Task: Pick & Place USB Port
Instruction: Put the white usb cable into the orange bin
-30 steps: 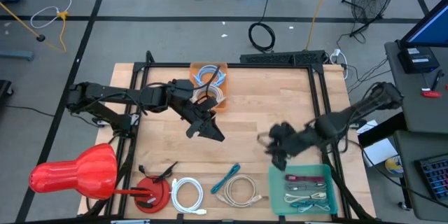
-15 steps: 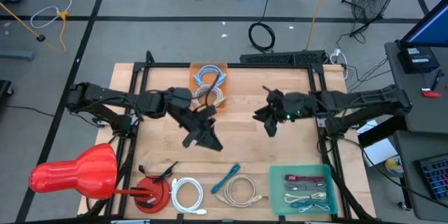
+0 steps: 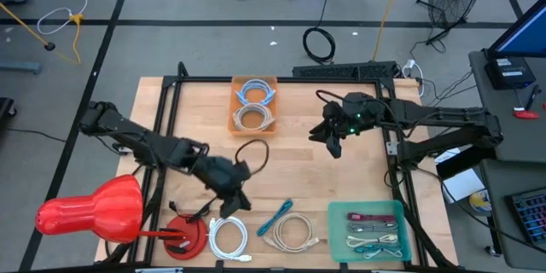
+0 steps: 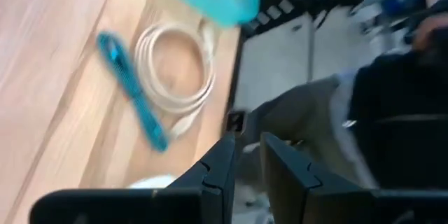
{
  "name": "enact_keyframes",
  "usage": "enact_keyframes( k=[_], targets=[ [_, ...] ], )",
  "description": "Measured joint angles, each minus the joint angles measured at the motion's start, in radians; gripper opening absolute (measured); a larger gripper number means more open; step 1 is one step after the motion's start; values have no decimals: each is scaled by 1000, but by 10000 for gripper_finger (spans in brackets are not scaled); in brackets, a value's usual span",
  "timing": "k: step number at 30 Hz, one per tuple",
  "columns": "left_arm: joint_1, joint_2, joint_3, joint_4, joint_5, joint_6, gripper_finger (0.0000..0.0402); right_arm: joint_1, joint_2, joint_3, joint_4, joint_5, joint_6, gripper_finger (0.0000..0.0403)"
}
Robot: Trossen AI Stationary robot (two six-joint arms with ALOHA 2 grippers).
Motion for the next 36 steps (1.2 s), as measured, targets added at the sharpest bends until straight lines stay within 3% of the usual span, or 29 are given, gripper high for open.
enact_keyframes(
  k=[6,10,15,20,25,31,36],
  targets=[
    [-60,5,0,-242,-50,27,69,-10,0,0,0,0,-24,93],
    [-72,38,0,-392,-57,170,69,-9,2,0,1,2,-27,93],
    [-72,100,6,-422,-94,380,69,-9,6,-13,15,2,4,93],
    [-79,227,122,-481,-185,569,69,-9,7,-64,44,-2,65,93],
    [-101,388,276,-566,-212,716,69,-9,6,-126,98,-47,121,93],
    [-130,509,344,-656,-150,730,77,-6,6,-147,126,-79,131,93],
    [-154,531,345,-653,-101,691,132,-6,6,-148,127,-79,118,93]
  ],
)
